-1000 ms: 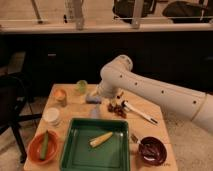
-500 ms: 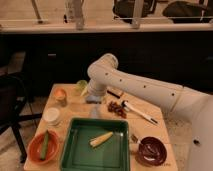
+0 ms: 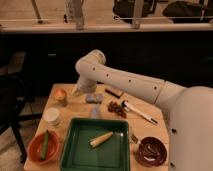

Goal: Place apple in tray

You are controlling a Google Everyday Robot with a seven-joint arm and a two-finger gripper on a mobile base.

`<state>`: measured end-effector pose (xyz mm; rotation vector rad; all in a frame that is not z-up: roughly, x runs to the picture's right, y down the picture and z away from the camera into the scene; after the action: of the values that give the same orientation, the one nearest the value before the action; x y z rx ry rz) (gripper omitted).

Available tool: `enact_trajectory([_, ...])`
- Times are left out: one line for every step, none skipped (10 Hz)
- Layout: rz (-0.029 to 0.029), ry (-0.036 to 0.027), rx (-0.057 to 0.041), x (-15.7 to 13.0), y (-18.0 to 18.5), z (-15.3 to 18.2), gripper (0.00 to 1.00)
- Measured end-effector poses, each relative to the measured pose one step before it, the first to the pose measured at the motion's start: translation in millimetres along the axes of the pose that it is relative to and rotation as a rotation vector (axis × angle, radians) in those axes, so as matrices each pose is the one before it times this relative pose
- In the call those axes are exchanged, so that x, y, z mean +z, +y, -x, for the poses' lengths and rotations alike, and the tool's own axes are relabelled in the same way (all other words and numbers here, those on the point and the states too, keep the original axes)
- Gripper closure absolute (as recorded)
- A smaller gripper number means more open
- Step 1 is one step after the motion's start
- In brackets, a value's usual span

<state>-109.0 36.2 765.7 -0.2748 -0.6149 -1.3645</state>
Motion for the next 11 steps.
enact_trajectory([-0.00007,0.00040,0.00349,-0.57,1.88,-0.41,0.20])
enact_trajectory([0.00007,-0.00016,-0.00008,0.23,-0.01,0.03,0.20])
enact_trajectory([-0.00041,-0.00073,-0.00196,0.37,-1.28,0.38,0.20])
enact_trajectory([-0.00031,-0.00025,-0.00113,0.17,-0.74,0.19,0.20])
enact_trajectory([-0.00143,0.00088,0.00059,0.40,0.93,0.30,0.20])
enact_trajectory([-0.00084,0.00576,-0.00302,0.81,0.61,-0.18,0.20])
enact_trajectory([0.00333,0.01165,-0.01618,8.30,-4.54,-4.67,0.20])
enact_trajectory([0.00127,0.00531,-0.02378,8.32,-9.71,-9.35,0.20])
enact_trajectory([0.00288,0.00592,-0.02197,6.36,-9.25,-9.91,0.20])
enact_trajectory([-0.00073,0.00078,-0.02476,6.70,-12.31,-8.92,0.20])
enact_trajectory([-0.00425,-0.00164,-0.03483,7.44,-15.32,-8.82,0.20])
